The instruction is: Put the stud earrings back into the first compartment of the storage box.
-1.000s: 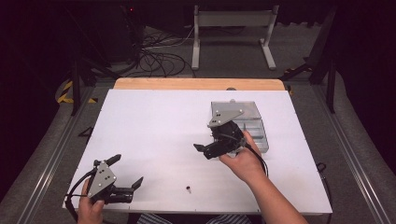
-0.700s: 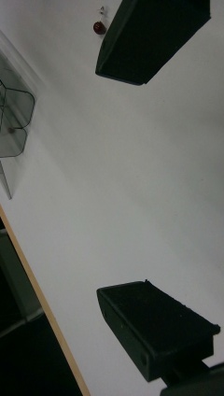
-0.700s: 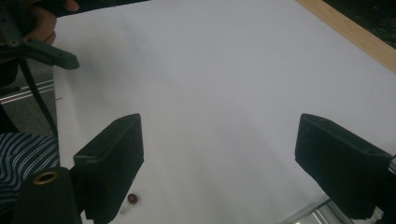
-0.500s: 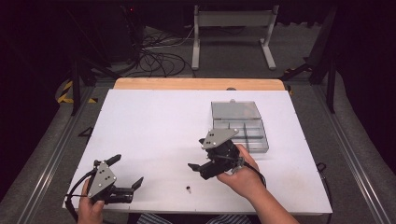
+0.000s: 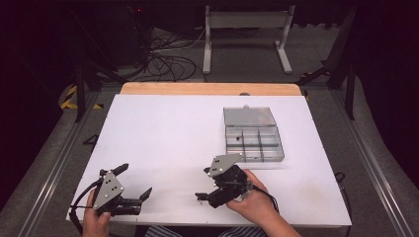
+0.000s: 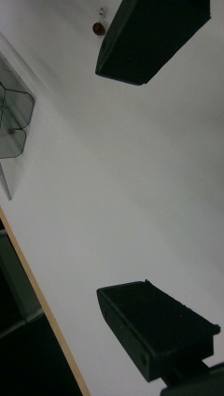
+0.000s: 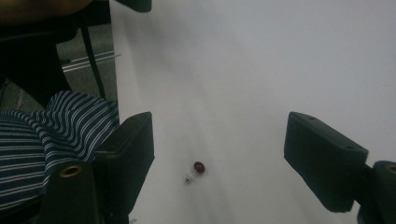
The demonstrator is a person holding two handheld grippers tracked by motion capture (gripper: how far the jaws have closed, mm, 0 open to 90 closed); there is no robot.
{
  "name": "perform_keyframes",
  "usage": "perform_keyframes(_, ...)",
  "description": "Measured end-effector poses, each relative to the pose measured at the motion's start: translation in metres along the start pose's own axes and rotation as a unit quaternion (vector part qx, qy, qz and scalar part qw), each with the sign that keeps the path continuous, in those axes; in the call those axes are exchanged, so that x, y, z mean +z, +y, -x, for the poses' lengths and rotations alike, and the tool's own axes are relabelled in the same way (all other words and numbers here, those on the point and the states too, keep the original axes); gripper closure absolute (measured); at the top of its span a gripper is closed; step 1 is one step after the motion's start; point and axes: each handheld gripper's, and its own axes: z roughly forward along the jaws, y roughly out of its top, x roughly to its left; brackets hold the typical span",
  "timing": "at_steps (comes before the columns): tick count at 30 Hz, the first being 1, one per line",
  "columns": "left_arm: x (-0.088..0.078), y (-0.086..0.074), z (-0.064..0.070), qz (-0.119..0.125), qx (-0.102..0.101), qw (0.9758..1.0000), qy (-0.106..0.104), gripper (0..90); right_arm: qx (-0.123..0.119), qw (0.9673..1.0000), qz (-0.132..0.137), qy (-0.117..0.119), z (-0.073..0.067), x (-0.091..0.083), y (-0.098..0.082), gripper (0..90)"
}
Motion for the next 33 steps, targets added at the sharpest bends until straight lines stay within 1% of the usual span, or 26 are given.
perform_keyframes(2, 0.0, 0.0, 0.0, 0.0, 0.002, 1.0, 0.0, 0.3, 0.002, 0.9999, -0.012, 0.01, -0.002, 0.008, -0.004, 26.9)
perform_keyframes(3, 0.0, 0.0, 0.0, 0.0, 0.002, 1.0, 0.001, 0.3, 0.002, 0.9999, -0.012, 0.01, -0.002, 0.008, -0.004, 26.9)
perform_keyframes(6, 0.0, 0.0, 0.0, 0.0, 0.0, 1.0, 0.0, 0.2, 0.003, 0.9995, -0.026, 0.018, -0.004, 0.017, -0.008, 28.6)
perform_keyframes(7, 0.0, 0.0, 0.0, 0.0, 0.0, 1.0, 0.0, 0.2, 0.003, 0.9995, -0.026, 0.018, -0.004, 0.017, -0.008, 28.6)
perform_keyframes(12, 0.0, 0.0, 0.0, 0.0, 0.0, 1.0, -0.001, 0.2, 0.001, 0.9987, -0.045, 0.026, -0.007, 0.026, -0.012, 31.5)
perform_keyframes(15, 0.0, 0.0, 0.0, 0.0, 0.0, 1.0, -0.001, 0.2, -0.003, 0.998, -0.058, 0.026, -0.009, 0.032, -0.014, 33.0)
perform_keyframes(22, 0.0, 0.0, 0.0, 0.0, 0.001, 1.0, -0.002, 0.2, -0.007, 0.9965, -0.077, 0.031, -0.012, 0.043, -0.019, 35.0)
perform_keyframes(26, 0.0, 0.0, 0.0, 0.0, 0.001, 1.0, -0.002, 0.2, -0.012, 0.9955, -0.089, 0.028, -0.014, 0.048, -0.022, 36.4)
perform_keyframes(29, 0.0, 0.0, 0.0, -0.001, 0.002, 1.0, -0.002, 0.2, -0.018, 0.995, -0.094, 0.027, -0.015, 0.05, -0.022, 37.9)
perform_keyframes(32, 0.0, 0.0, 0.0, 0.0, 0.003, 1.0, -0.002, 0.3, -0.016, 0.995, -0.096, 0.022, -0.015, 0.052, -0.023, 40.5)
perform_keyframes(33, 0.0, 0.0, 0.0, 0.0, 0.002, 1.0, -0.002, 0.2, -0.019, 0.995, -0.096, 0.02, -0.015, 0.052, -0.023, 42.0)
